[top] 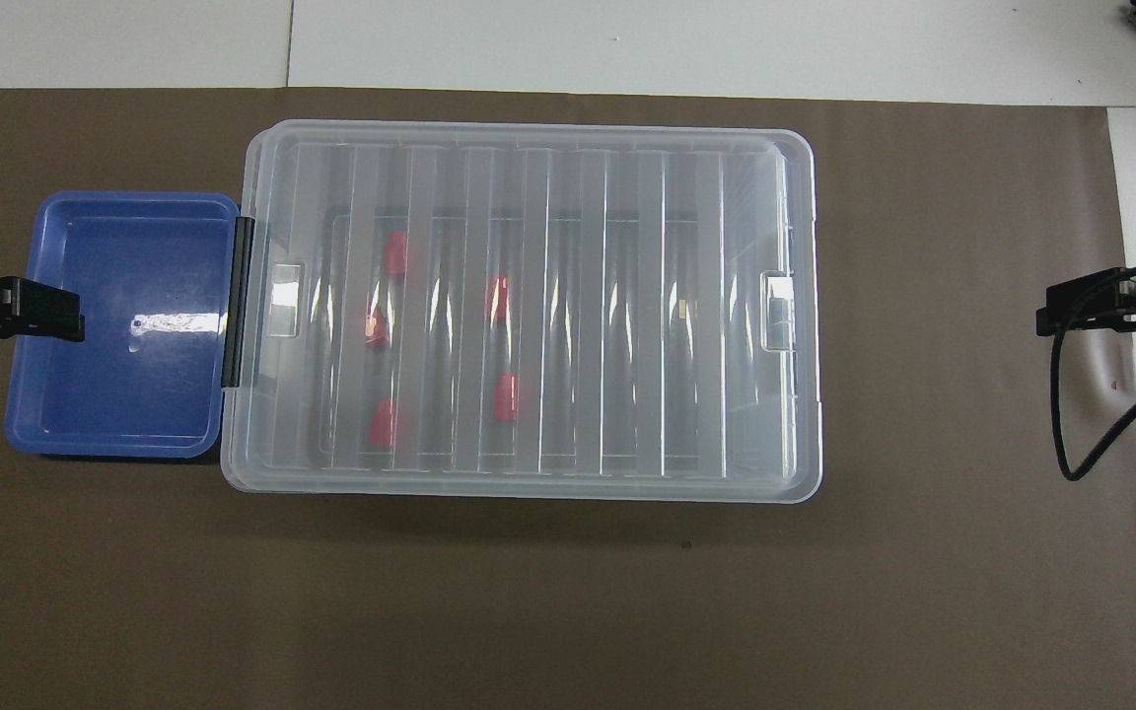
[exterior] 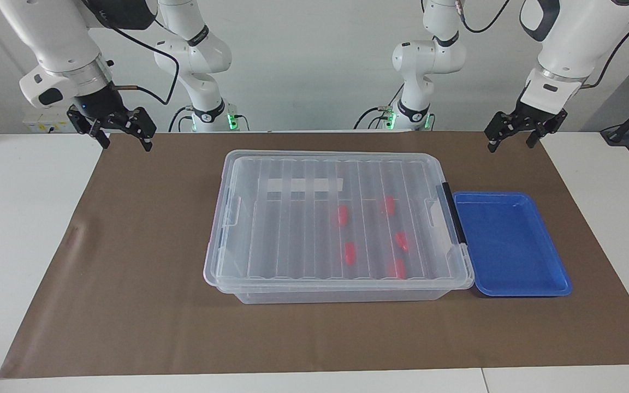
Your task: Place red block in blue tray from box
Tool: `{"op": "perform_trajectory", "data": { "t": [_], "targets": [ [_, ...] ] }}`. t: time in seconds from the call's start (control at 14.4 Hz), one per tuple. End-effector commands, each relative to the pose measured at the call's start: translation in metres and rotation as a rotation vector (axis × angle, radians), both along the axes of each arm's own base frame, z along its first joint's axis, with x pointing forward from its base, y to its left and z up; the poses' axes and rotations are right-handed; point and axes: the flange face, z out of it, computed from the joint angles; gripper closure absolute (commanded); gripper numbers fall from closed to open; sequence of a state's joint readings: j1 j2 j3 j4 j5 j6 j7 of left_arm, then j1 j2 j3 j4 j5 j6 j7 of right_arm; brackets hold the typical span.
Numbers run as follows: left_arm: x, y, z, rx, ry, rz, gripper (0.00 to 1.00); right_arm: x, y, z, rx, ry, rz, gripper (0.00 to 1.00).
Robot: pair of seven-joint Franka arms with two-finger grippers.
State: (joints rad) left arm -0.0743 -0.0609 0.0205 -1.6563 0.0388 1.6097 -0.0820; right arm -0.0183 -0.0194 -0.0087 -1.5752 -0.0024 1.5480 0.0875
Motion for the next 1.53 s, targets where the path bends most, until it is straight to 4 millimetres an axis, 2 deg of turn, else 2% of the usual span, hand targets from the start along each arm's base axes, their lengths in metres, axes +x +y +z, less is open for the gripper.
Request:
{"op": "perform_trajectory", "data": {
  "t": [0.0, 0.21, 0.42, 0.77, 0.9, 1.04, 1.25, 1.46],
  "targets": [
    [-0.003, -0.003, 0.004, -0.016, -0.012, -0.004, 0.00, -0.005, 0.003, 0.000, 0.005, -0.009, -0.014, 0.00],
    [-0.003, -0.003, 0.004, -0.016, -0.012, -0.004, 0.00, -0.004, 0.004, -0.001, 0.020, -0.017, -0.010, 0.00],
    [-0.003, -0.003, 0.004, -0.016, -0.012, -0.004, 0.00, -0.004, 0.044, -0.030, 0.026, -0.099, 0.039, 0.00],
    [-0.003, -0.003, 0.004, -0.016, -0.012, -0.004, 0.00, 0.024, 0.103, -0.105, 0.038, -0.165, 0.128, 0.00],
    [-0.003, -0.003, 0.004, -0.016, -0.012, -0.004, 0.00, 0.033, 0.125, -0.126, 0.081, -0.165, 0.129, 0.00],
    [-0.003, -0.003, 0.004, -0.016, -0.012, -0.004, 0.00, 0.035, 0.133, -0.141, 0.100, -0.146, 0.120, 0.00],
    [-0.003, -0.003, 0.004, -0.016, -0.012, -0.004, 0.00, 0.035, 0.134, -0.165, 0.095, -0.115, 0.121, 0.00],
    [-0.003, -0.003, 0.004, -0.016, -0.012, -0.004, 0.00, 0.034, 0.132, -0.178, 0.094, -0.116, 0.114, 0.00]
  ]
}}
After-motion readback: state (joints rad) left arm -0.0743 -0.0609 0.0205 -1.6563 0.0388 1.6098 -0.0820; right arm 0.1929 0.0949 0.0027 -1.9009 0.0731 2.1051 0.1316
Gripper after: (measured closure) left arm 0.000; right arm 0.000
